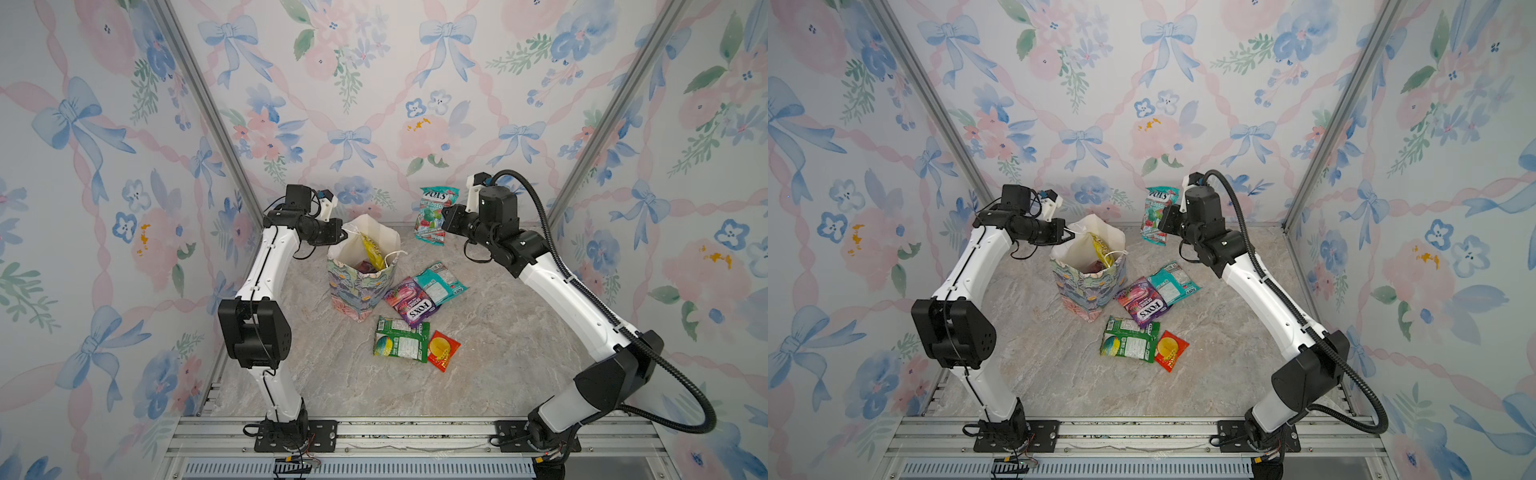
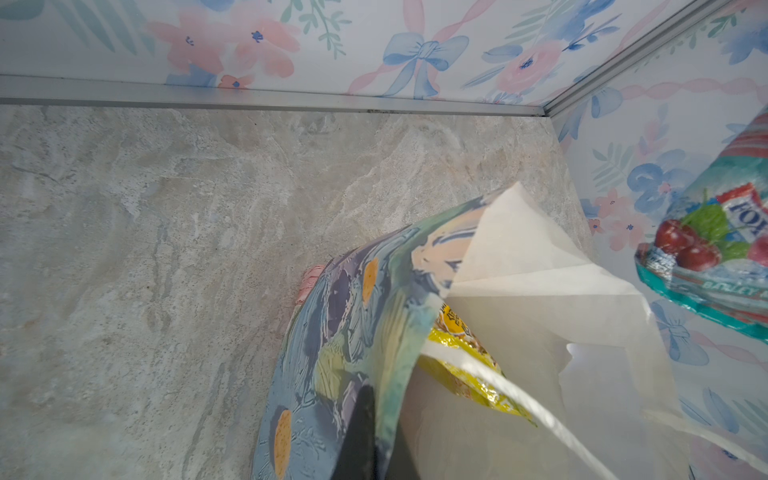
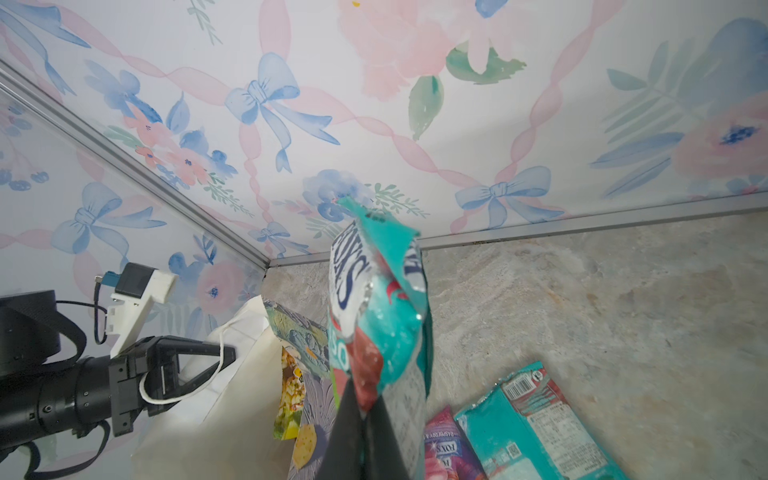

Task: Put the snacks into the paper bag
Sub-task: 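Lift the mint Fox's packet with the right gripper and carry it above the bag, then lower the mint Fox's packet into the bag and open the right gripper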

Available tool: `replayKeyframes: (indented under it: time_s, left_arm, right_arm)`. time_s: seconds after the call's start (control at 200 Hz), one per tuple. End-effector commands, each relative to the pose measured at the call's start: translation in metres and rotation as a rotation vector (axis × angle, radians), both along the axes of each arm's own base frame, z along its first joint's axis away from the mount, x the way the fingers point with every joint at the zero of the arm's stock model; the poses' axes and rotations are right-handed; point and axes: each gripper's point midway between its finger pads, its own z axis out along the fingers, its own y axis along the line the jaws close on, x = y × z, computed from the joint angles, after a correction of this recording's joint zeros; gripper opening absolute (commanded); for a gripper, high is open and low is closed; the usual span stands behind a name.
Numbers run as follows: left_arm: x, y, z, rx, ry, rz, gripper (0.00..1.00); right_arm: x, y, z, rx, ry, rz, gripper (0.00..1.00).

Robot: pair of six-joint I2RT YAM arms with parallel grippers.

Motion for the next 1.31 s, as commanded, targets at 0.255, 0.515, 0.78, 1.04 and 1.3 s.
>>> replayKeyframes:
  time_s: [0.255, 0.515, 0.78, 1.04, 1.3]
  left_arm:
    - [-0.004, -0.002, 0.001, -0.017, 0.010, -0.006, 0.00]
    - [-0.004, -0.003, 0.002, -0.018, 0.008, -0.008, 0.00]
    - [-0.005, -0.003, 0.003, -0.018, 0.006, -0.009, 0.00]
    - [-0.005, -0.003, 0.003, -0.020, 0.004, -0.009, 0.00]
    - [-0.006, -0.003, 0.005, -0.022, 0.002, -0.011, 0.00]
  right_arm:
    - [0.008, 0.066, 0.056, 0.031, -0.140, 0.129, 0.00]
    - [-0.002, 0.112, 0.059, 0.045, -0.140, 0.218, 0.00]
    - [-0.016, 0.135, 0.037, 0.051, -0.085, 0.273, 0.00]
    - [-0.026, 0.131, 0.014, 0.062, -0.036, 0.266, 0.00]
    - [-0.039, 0.130, 0.003, 0.076, -0.009, 0.271, 0.00]
